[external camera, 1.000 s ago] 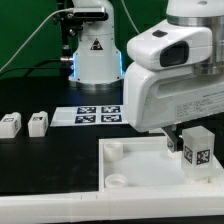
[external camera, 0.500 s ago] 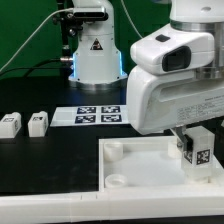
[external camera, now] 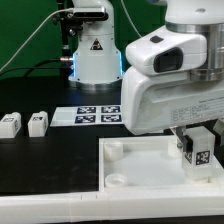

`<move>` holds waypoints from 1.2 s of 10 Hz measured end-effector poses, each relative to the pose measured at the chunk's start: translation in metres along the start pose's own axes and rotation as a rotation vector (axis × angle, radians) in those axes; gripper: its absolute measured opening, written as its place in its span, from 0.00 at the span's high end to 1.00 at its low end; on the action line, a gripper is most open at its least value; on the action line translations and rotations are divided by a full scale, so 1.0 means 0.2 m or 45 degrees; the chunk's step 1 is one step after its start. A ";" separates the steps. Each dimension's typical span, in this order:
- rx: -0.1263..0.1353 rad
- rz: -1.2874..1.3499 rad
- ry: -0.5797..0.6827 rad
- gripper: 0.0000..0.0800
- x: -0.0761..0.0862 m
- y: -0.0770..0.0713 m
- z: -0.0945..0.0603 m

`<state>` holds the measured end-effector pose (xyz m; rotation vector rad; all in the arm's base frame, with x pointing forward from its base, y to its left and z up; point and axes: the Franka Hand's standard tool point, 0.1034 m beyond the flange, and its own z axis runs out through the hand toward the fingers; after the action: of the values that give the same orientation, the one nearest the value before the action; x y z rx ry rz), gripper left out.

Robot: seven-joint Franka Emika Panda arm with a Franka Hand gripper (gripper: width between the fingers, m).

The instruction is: Assemble one leg

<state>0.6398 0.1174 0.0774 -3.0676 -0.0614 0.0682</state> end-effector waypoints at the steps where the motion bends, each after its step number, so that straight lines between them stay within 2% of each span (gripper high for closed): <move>1: 0.022 0.192 0.031 0.63 0.01 0.02 0.00; 2: 0.083 0.446 0.028 0.63 0.02 0.04 0.00; 3: 0.088 0.611 0.027 0.63 0.01 0.04 0.00; 4: 0.069 0.629 0.035 0.63 0.00 0.03 0.00; 8: 0.073 1.194 0.017 0.63 0.00 0.04 0.01; 9: 0.102 1.442 0.036 0.63 -0.02 0.04 0.01; 11: 0.193 1.762 0.048 0.63 -0.04 0.05 0.01; 12: 0.207 1.809 0.044 0.63 -0.05 0.05 0.01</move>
Offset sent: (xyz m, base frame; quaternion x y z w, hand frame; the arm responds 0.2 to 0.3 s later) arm -0.0093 0.0101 -0.0011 -0.0206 0.0284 0.1525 0.9877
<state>0.6302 0.1077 0.0747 -2.2770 1.8989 0.0777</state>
